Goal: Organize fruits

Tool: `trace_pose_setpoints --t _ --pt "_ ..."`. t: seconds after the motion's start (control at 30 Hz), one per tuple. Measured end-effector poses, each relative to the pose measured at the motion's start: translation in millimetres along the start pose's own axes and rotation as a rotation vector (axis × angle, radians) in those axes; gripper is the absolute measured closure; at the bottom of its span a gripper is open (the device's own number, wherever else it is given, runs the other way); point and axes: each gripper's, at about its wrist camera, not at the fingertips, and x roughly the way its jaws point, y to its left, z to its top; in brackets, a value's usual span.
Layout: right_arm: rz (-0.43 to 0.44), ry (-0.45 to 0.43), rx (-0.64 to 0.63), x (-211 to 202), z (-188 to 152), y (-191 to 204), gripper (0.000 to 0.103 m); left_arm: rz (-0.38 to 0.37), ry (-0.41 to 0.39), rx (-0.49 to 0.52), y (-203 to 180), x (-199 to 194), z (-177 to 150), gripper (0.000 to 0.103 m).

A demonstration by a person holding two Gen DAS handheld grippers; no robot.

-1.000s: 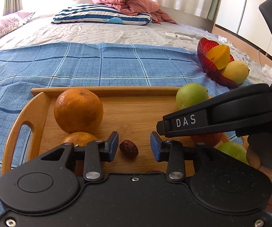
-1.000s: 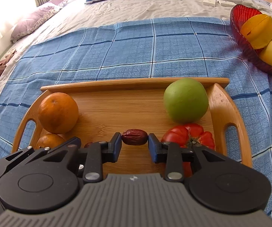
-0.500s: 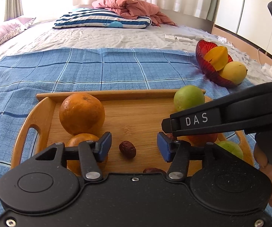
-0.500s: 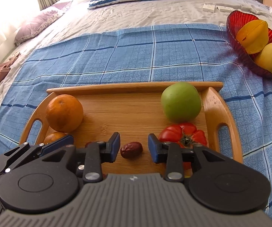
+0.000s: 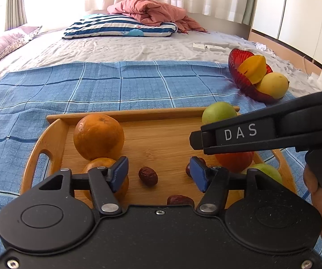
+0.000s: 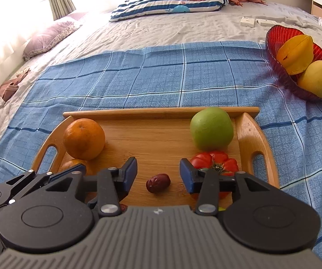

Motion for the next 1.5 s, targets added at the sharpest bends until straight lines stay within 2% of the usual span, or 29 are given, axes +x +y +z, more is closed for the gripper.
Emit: trace_pose_setpoints --t 0.07,0.13,0.2,0.27,0.33,0.4,0.47,0.73,1.03,1.2,1.5 --pt "0.005 -0.013 0.003 -3 -1 -1 0.036 0.0 -0.002 0.005 1 -3 -1 0.037" --pt "0.011 -0.026 0.001 -7 -3 -1 0.034 -0.006 -0.009 0.01 1 -7 -1 0.025" --pt "0.016 -0.039 0.001 -11 -5 -2 0.03 -0.013 -0.019 0.018 1 -11 -2 0.019" --pt "0.016 -0.054 0.002 -14 -6 -4 0.027 -0.012 -0.027 0.028 1 -16 -3 0.019" --pt "0.012 -0.073 0.002 -18 -7 -5 0.023 -0.008 -0.033 0.039 -1 -20 -3 0.008" --pt "0.012 -0.104 0.004 -24 -9 -6 0.019 -0.007 -0.049 0.045 -2 -24 -4 0.002" --pt "0.018 -0.138 0.008 -30 -10 -8 0.013 0.0 -0.065 0.049 -2 -29 -5 0.001" --pt "0.035 -0.233 0.028 -49 -16 -14 0.005 0.045 -0.086 0.078 -5 -41 -9 0.0" --pt "0.02 -0.287 -0.01 -65 -29 -13 0.002 0.029 -0.075 0.036 4 -51 -17 0.0" --pt "0.019 -0.313 -0.019 -73 -36 -15 0.001 0.065 -0.108 0.043 7 -58 -24 0.0" --pt "0.005 -0.338 -0.011 -81 -47 -23 0.0 0.072 -0.126 0.016 13 -71 -33 0.0"
